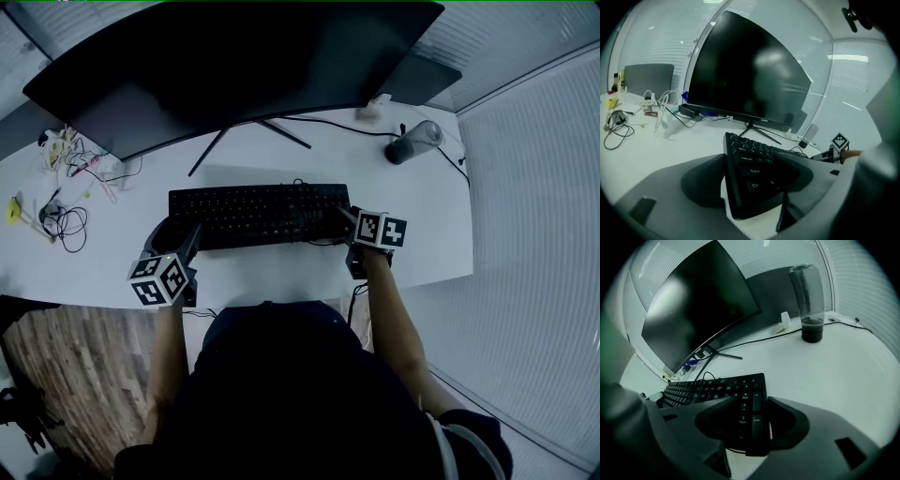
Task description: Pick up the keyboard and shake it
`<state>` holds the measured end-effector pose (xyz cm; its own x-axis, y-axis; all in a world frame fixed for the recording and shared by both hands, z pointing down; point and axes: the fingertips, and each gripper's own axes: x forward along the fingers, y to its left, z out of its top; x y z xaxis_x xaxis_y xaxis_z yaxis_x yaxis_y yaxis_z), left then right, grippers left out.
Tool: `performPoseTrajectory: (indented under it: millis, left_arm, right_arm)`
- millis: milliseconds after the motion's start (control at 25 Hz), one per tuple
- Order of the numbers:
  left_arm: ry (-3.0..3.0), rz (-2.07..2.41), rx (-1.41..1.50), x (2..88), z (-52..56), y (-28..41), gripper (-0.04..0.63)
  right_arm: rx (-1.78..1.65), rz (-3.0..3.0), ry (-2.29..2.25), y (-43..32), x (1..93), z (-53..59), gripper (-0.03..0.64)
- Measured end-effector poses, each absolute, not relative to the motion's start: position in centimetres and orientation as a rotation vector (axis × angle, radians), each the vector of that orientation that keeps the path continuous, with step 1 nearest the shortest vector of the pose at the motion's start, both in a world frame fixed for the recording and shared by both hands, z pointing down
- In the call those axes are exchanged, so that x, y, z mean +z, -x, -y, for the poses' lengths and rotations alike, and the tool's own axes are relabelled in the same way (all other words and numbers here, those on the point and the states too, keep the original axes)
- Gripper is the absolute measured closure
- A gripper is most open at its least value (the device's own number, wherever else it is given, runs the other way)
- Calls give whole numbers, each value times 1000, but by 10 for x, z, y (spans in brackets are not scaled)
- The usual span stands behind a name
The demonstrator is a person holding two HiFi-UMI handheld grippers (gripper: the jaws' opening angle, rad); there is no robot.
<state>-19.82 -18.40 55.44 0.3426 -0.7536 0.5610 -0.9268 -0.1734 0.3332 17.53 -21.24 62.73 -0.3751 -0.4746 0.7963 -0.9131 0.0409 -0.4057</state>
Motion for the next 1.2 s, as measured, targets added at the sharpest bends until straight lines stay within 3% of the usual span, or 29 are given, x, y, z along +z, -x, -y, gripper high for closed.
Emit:
performPoseTrajectory:
  millis: [760,1000,1200]
  left_arm:
    - [-1882,1364,443,643,190,198,254]
    - [-1892,1460,575,629,188,204,253]
    - [-2067,1616,640,566,193,193,255]
  right_arm:
    - [1064,1860,-1447,-180,647,232,394]
    - [912,1828,-1470,-183,628,229,377]
    - [735,1973,-1524,-169,573,234,381]
